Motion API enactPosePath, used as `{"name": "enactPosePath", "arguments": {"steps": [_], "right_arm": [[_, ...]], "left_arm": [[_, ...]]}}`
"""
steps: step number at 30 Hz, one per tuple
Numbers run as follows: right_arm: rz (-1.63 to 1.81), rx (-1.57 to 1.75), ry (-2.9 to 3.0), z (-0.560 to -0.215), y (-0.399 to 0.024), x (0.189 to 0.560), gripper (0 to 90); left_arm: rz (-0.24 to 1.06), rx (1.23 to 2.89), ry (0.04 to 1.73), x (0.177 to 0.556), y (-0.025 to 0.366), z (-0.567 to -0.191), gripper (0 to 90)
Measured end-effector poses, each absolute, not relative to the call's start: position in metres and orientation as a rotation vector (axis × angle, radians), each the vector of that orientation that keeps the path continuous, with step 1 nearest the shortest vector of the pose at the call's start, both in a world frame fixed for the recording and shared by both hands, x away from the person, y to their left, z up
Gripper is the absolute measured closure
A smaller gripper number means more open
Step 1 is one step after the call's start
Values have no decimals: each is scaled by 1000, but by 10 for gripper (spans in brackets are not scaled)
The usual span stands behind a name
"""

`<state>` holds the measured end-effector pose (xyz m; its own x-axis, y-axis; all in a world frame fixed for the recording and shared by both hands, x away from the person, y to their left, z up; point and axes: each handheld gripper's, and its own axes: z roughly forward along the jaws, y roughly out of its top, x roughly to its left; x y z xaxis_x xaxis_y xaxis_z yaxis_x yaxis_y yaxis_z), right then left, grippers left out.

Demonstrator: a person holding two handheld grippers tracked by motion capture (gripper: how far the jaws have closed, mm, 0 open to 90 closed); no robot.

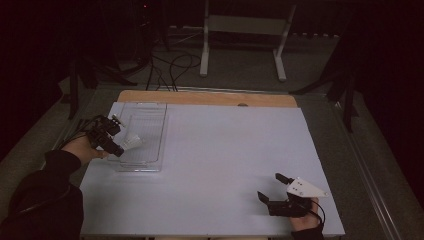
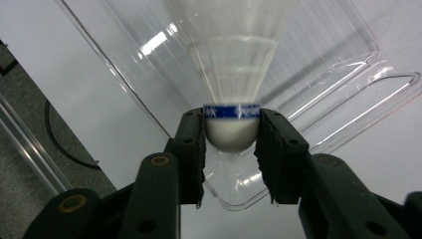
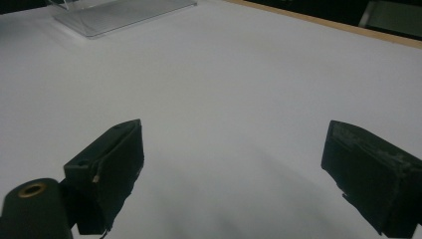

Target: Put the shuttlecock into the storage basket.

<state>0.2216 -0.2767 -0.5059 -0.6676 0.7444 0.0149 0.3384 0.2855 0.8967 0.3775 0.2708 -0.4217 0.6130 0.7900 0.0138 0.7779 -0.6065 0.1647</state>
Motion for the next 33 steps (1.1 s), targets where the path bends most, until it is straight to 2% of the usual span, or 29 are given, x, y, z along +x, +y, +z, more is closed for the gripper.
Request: {"name": "enactPosePath", "arguments": {"steps": [4, 5, 7, 10, 12, 18, 25, 27, 33], "right_arm": [[1348, 973, 2151, -506, -276, 221, 97], [1349, 974, 2152, -506, -276, 221, 97], [1348, 974, 2154, -506, -276, 222, 97], [1349, 974, 2153, -506, -276, 221, 97], [1349, 974, 2154, -506, -276, 222, 97], [1349, 972, 2150, -506, -276, 221, 97], [1349, 973, 2149, -506, -276, 221, 97], [1348, 975, 2149, -506, -276, 222, 97], [1349, 975, 2149, -506, -277, 222, 97]], "left_arm": [[133, 2682, 1324, 376, 271, -419, 539], [123, 2671, 1330, 376, 271, -418, 539], [141, 2666, 1343, 375, 271, -417, 457], [132, 2640, 1341, 375, 270, -414, 425], [117, 2636, 1331, 374, 269, -413, 356], [84, 2604, 1336, 375, 264, -409, 292], [96, 2580, 1285, 373, 258, -406, 122], [77, 2575, 1261, 373, 255, -405, 17], [89, 2574, 1196, 369, 243, -403, 0]]}}
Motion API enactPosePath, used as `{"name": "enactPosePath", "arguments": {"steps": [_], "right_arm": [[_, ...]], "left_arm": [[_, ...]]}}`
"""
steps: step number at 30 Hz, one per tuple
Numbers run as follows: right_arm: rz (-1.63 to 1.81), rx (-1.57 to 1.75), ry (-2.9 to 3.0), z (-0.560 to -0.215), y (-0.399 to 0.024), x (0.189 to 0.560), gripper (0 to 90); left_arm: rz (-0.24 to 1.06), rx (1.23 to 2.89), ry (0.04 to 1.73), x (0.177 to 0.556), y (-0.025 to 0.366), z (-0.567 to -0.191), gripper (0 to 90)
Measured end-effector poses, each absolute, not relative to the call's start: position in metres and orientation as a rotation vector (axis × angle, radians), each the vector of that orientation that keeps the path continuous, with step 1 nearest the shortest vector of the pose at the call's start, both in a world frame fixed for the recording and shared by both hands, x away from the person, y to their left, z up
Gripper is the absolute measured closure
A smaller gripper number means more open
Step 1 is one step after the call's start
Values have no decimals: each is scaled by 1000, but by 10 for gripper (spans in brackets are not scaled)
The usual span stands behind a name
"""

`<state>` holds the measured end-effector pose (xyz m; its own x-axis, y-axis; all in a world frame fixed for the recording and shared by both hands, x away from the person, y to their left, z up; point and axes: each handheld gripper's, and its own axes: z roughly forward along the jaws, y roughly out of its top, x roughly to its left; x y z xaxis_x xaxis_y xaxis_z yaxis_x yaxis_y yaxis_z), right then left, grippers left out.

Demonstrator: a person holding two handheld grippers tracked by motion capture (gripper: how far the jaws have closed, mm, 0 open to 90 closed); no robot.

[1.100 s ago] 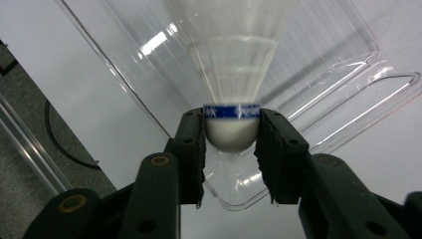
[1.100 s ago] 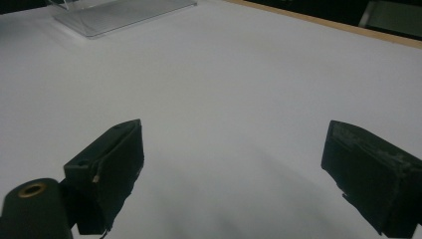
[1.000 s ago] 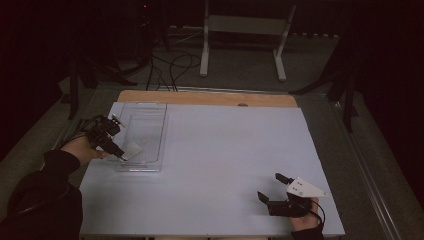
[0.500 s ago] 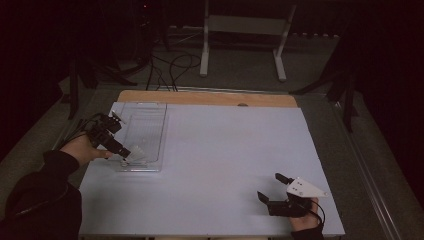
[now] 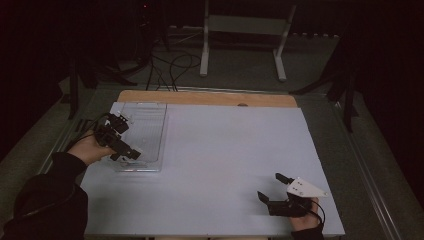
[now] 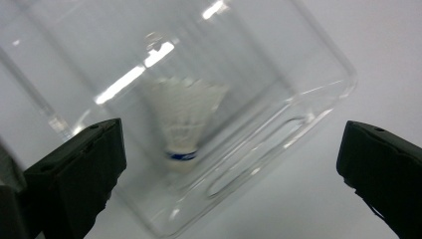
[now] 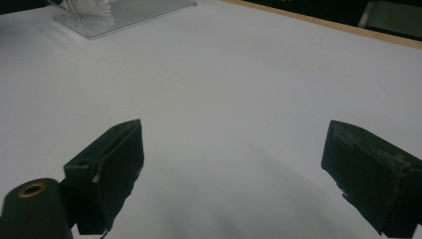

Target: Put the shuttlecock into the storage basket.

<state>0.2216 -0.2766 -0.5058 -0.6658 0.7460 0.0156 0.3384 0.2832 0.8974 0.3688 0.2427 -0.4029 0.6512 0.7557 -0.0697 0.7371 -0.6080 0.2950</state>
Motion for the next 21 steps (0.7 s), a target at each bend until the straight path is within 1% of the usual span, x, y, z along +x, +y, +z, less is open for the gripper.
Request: {"name": "enactPosePath", "arguments": {"steps": [1, 8, 11, 13, 19, 21], "right_arm": [[1350, 975, 2148, -506, -277, 222, 97], [1352, 976, 2146, -505, -277, 221, 97], [1350, 975, 2147, -506, -277, 222, 97], [1351, 974, 2148, -506, -277, 222, 97], [1354, 975, 2144, -505, -277, 221, 97], [1355, 978, 2143, -505, -278, 221, 97]], "left_arm": [[114, 2571, 1183, 368, 238, -402, 0], [142, 2503, 1212, 370, 232, -400, 0], [132, 2483, 1196, 370, 230, -400, 0], [168, 2470, 1168, 369, 228, -399, 1], [146, 2439, 1147, 371, 223, -396, 0], [146, 2436, 1105, 370, 221, -396, 1]]}}
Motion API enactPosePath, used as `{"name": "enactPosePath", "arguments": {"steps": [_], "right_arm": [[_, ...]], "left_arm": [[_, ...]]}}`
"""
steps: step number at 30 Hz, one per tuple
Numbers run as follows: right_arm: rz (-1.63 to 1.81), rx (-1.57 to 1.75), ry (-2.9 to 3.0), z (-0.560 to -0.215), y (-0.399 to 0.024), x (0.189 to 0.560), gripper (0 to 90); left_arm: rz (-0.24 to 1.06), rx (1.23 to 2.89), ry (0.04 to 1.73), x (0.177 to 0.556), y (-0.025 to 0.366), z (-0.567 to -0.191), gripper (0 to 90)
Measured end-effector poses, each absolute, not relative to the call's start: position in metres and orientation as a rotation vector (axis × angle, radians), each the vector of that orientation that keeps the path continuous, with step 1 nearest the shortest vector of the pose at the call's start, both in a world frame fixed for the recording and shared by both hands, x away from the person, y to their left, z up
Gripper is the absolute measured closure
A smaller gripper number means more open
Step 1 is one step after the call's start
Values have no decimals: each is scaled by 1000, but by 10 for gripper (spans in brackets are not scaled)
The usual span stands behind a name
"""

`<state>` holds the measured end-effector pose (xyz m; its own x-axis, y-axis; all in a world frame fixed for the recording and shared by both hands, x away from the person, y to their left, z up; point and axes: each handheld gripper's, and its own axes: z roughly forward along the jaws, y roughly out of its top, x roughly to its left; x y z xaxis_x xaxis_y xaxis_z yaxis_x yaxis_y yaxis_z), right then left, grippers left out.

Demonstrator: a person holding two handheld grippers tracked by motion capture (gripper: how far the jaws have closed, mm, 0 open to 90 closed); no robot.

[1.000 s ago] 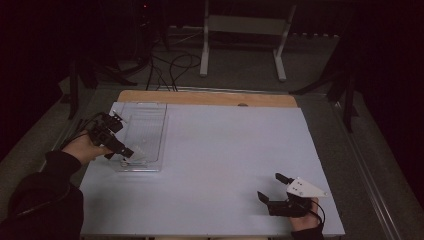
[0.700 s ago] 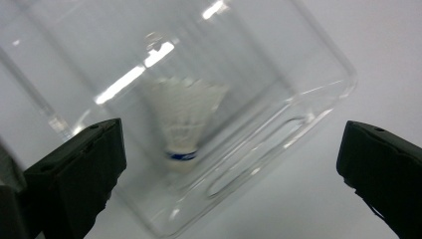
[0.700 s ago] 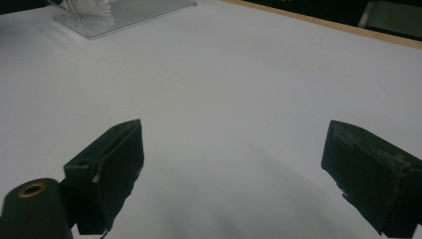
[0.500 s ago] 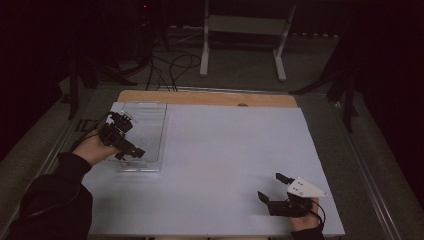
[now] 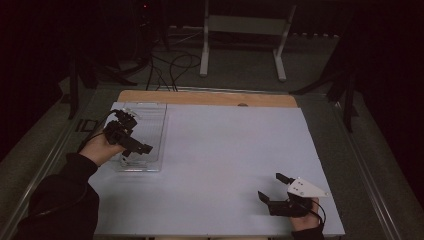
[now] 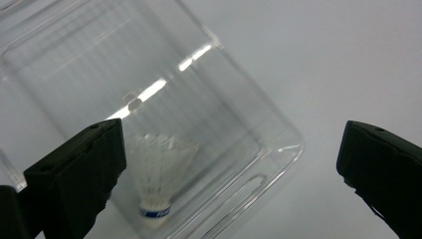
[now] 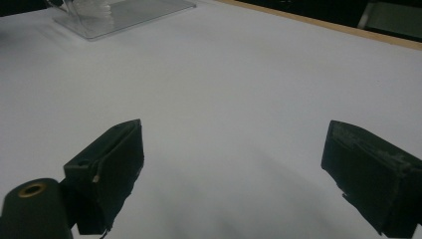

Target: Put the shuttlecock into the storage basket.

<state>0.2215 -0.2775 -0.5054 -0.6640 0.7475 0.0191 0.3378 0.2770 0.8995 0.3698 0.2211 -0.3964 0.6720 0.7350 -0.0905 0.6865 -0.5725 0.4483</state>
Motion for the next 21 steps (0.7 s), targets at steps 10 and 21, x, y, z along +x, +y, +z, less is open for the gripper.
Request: {"name": "enactPosePath", "arguments": {"steps": [10, 21], "right_arm": [[1355, 977, 2144, -505, -277, 221, 97], [1355, 975, 2144, -505, -277, 221, 97]], "left_arm": [[96, 2469, 1038, 366, 206, -394, 1], [110, 2478, 957, 362, 185, -387, 1]]}}
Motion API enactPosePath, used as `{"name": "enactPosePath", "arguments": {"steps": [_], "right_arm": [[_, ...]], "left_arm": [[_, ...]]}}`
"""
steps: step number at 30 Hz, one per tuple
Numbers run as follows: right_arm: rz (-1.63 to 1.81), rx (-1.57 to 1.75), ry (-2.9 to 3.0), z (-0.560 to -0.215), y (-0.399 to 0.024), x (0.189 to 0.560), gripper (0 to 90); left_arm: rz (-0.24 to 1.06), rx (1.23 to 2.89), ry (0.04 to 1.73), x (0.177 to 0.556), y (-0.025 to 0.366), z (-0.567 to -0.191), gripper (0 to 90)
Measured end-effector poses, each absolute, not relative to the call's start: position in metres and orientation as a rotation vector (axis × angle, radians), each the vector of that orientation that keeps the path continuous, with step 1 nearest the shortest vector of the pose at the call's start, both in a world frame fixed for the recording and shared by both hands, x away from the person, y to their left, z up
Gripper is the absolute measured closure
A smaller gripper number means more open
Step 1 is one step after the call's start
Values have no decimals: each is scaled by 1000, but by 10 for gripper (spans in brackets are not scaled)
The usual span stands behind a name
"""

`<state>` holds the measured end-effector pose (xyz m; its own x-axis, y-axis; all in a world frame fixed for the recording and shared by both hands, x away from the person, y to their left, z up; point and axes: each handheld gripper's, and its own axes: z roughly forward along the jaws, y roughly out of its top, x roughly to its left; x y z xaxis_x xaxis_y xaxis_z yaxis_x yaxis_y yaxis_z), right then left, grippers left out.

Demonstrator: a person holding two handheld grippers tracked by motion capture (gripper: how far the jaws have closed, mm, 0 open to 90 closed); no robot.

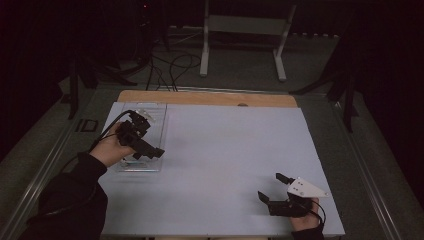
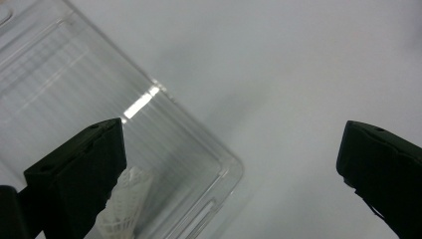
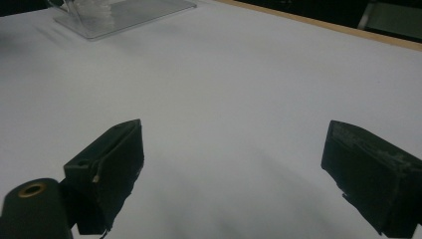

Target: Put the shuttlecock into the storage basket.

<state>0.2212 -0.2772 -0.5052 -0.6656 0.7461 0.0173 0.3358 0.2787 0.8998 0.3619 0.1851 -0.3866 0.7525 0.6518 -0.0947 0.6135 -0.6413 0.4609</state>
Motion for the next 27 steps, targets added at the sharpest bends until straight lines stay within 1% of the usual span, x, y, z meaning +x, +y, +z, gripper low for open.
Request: {"name": "enactPosePath", "arguments": {"steps": [14, 27], "right_arm": [[1351, 973, 2149, -506, -277, 221, 97], [1352, 975, 2151, -506, -277, 222, 97]], "left_arm": [[90, 2492, 875, 358, 163, -385, 1], [46, 2514, 733, 349, 138, -386, 1]]}}
